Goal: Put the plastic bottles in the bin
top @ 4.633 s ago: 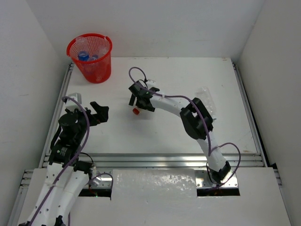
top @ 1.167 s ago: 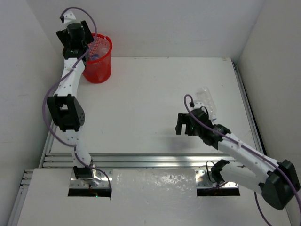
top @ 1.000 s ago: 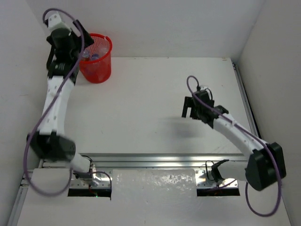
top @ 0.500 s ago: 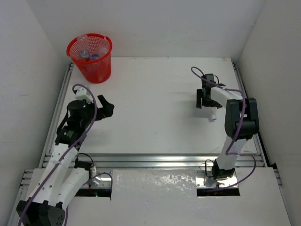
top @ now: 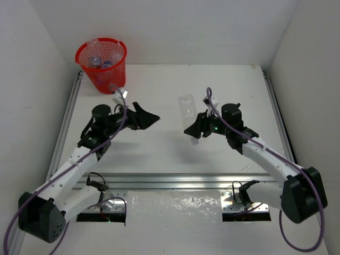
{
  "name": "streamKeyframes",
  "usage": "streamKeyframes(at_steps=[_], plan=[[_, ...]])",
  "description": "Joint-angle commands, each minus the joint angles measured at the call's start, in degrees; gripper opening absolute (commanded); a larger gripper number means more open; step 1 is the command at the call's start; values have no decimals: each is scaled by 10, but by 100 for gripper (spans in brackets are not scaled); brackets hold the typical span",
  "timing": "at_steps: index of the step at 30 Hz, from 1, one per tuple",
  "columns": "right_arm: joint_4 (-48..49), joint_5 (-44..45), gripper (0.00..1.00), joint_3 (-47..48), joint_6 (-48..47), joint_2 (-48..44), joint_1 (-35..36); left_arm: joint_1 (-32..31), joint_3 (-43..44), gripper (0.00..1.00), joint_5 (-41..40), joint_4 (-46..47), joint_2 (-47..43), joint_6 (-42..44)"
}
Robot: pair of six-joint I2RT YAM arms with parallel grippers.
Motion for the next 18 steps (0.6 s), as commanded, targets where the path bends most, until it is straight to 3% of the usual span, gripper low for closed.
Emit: streamKeyframes(at_steps=[1,3,7,12,14,15,16,17,18], plan=[[212,-240,17,-33,113,-31,36,-85,54,98,70,153,39,-47],[196,-230,17,-25,106,-41,68,-132,74,98,41,157,64,-18],[236,-250,16,-30,130,-55,95,-160,65,99,33,204,85,-22],[233,-277,17,-4,137,-55,124,-185,60,99,81,283,115,-34],[229,-293,19,4,129,-57,136,-188,74,85,77,277,127,-31],[226,-296,21,4,123,-58,138,-187,79,73,80,276,138,-24],[213,-292,24,4,118,-65,139,-187,87,25,79,273,142,-21],[208,-283,38,-5,109,-71,139,-188,104,11,75,256,146,-18],[204,-275,48,-13,104,-78,139,-187,114,3,68,246,150,-3]])
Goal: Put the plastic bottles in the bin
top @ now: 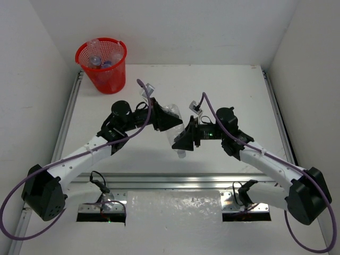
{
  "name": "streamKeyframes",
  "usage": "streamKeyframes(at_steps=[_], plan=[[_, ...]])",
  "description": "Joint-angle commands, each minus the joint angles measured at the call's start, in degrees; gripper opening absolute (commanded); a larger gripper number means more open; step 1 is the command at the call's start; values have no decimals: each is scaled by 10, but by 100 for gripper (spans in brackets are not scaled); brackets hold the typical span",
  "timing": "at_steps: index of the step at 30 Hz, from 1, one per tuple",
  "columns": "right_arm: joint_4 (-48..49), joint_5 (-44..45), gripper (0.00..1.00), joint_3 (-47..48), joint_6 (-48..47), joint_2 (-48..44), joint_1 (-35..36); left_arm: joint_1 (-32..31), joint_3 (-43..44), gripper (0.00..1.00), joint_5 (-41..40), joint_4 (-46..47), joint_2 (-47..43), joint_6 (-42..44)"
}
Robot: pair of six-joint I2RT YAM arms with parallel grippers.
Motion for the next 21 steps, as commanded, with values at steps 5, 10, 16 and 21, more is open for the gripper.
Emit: streamKeyframes(at_steps=[5,10,16,21], plan=[[-265,456,99,-3,-74,-143,2,2,263,0,-427,-276,18,161],[-347,616,99,-95,-24,-232,2,85,320,0,-769,-199,77,278],[-309,472,99,-198,14,-352,1,213,508,0,-767,-121,300,371],[-348,412,99,-225,-24,-367,2,268,676,0,-766,-57,469,467]])
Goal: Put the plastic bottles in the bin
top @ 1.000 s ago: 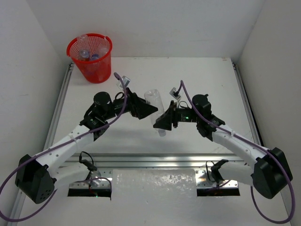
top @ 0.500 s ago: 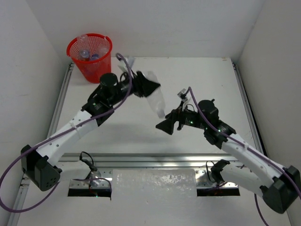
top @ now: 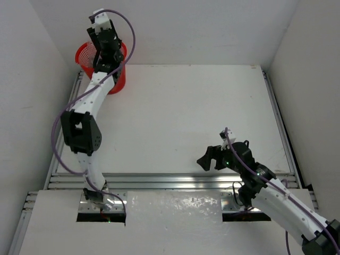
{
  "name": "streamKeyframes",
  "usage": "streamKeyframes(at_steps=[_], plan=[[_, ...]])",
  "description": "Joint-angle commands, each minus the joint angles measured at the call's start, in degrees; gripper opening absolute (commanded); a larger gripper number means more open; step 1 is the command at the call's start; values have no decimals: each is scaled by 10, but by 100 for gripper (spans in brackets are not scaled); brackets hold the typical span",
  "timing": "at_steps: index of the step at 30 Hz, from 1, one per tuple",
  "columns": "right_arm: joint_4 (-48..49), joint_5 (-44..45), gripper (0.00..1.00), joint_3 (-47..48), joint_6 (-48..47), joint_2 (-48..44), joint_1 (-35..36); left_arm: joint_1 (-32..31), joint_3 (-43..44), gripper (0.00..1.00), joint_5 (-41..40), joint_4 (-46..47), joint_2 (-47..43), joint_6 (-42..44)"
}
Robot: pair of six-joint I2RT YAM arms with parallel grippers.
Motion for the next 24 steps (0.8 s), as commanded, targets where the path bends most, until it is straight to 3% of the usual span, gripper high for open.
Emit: streamKeyframes(at_steps=[1,4,7,8,10,14,15,19,24], plan=[[-8,-52,99,-9,-22,-13,3,38,128,0,-13,31,72,83],[-10,-62,99,-18,-28,-24,3,59,246,0,18,-7,171,80],[4,-79,99,-22,-31,-25,3,65,232,10,46,68,222,105],[7,-85,99,-21,-32,-24,3,71,231,24,60,77,229,99],[9,-94,99,-17,-37,-16,4,76,245,37,96,82,258,86],[11,-85,99,-17,-49,0,3,78,271,77,144,81,282,57],[12,-79,99,-17,-50,9,4,78,283,99,155,59,285,46],[27,-96,99,-19,-41,32,4,82,308,100,174,62,255,22],[60,-115,99,-36,-25,48,4,91,352,100,182,-10,187,-50]])
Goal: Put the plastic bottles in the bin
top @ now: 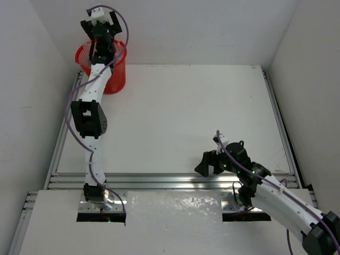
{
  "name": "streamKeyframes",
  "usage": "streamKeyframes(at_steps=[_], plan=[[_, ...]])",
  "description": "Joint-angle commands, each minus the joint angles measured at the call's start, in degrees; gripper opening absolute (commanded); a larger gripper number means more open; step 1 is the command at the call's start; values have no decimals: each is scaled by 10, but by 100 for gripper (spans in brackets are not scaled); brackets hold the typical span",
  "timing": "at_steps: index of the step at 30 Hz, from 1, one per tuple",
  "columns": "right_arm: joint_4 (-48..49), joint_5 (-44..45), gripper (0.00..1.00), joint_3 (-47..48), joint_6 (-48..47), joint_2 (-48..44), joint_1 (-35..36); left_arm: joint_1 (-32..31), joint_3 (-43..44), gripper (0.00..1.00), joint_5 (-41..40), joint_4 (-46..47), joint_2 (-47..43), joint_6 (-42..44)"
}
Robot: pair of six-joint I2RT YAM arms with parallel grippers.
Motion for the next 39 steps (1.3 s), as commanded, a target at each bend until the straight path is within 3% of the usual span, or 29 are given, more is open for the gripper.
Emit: streamKeyframes(at_steps=[1,3,7,10,12,14,15,16,19,24,29,34,39], plan=[[46,-17,99,-7,10,8,4,9,51,100,13,-24,-112,-68],[41,2,99,2,6,13,3,5,41,99,-4,-79,-148,-86],[-17,98,99,44,-2,3,4,0,-87,100,-4,-202,-324,-147],[-81,209,99,101,-2,-6,3,0,-367,100,12,-237,-481,-212],[-113,275,99,146,5,-6,3,-6,-478,100,36,-262,-598,-251],[-154,314,99,185,2,-4,3,-112,-621,100,-73,-243,-672,-239],[-181,346,99,197,-1,-4,3,-162,-693,100,-62,-238,-738,-243],[-195,363,99,210,-2,-4,4,-168,-726,100,-34,-242,-767,-253],[-249,391,99,264,4,-9,3,-168,-802,100,22,-305,-849,-275],[-290,388,99,280,-22,-53,3,-168,-842,100,53,-401,-955,-228],[-320,431,99,279,-41,-109,3,-168,-933,100,31,-385,-1061,-213],[-324,436,99,259,-29,-146,3,-169,-955,100,-10,-395,-1098,-234],[-318,405,99,252,-25,-157,3,-169,-935,100,-50,-433,-1060,-259]])
